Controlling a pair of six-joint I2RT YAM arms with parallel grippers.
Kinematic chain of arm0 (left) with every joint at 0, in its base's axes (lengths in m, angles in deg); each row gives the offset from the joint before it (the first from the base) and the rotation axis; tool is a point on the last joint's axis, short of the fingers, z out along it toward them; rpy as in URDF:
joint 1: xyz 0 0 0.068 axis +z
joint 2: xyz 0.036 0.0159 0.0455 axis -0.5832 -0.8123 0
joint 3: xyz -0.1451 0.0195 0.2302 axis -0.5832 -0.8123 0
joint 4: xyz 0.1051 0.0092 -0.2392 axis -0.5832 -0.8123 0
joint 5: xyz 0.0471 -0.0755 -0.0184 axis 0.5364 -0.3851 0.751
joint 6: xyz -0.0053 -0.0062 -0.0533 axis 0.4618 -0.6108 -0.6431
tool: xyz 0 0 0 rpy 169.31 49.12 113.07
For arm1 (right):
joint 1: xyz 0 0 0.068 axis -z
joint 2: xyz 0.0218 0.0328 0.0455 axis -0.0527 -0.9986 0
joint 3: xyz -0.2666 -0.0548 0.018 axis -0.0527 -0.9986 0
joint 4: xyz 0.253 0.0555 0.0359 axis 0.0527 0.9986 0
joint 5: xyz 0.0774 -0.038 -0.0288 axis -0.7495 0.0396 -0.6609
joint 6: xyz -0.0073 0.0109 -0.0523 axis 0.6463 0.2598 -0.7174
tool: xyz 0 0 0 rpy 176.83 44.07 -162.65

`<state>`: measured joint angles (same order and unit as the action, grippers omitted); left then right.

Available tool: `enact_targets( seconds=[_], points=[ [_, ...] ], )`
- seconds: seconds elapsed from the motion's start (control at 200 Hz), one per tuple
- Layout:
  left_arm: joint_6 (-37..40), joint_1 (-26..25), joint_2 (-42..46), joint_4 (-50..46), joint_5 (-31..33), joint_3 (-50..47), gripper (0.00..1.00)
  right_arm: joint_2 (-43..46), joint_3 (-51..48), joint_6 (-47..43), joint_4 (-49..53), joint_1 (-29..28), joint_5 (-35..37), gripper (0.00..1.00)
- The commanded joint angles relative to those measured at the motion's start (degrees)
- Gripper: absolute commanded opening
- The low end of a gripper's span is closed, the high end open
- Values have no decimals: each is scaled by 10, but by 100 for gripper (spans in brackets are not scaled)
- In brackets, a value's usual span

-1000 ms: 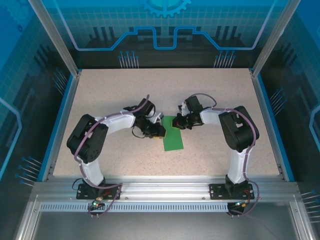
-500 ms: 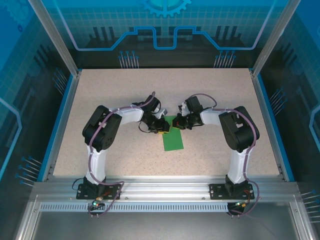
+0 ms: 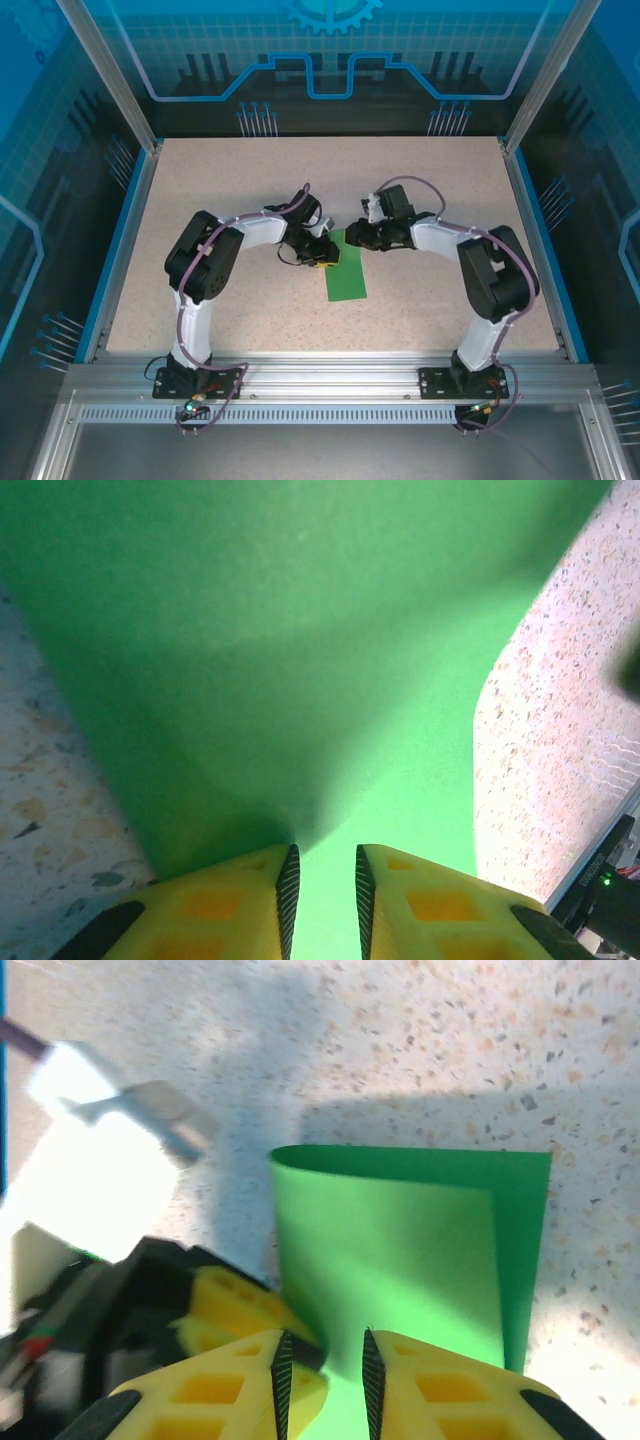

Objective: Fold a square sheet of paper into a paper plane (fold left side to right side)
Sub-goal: Hold the square sheet of paper at the center of the table.

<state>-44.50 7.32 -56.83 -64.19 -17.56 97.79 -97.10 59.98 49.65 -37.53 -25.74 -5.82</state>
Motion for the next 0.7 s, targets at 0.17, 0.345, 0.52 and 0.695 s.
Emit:
enact_targets(
  seconds=[0.17, 0.345, 0.52, 0.695],
  points=[
    [-5, -8, -9, -16, 23, -11, 26, 88, -103, -2, 63, -42, 9, 19],
    [-6, -9, -9, -17, 24, -8, 26, 67, -118, 4, 76, -58, 7, 16],
    [-7, -9, -8, -19, 23, -4, 26, 33, -114, -4, 103, -67, 12, 16],
    [-5, -9, 1, -26, 19, 14, 26, 12, -109, -8, 139, -67, 41, 15]
  ],
)
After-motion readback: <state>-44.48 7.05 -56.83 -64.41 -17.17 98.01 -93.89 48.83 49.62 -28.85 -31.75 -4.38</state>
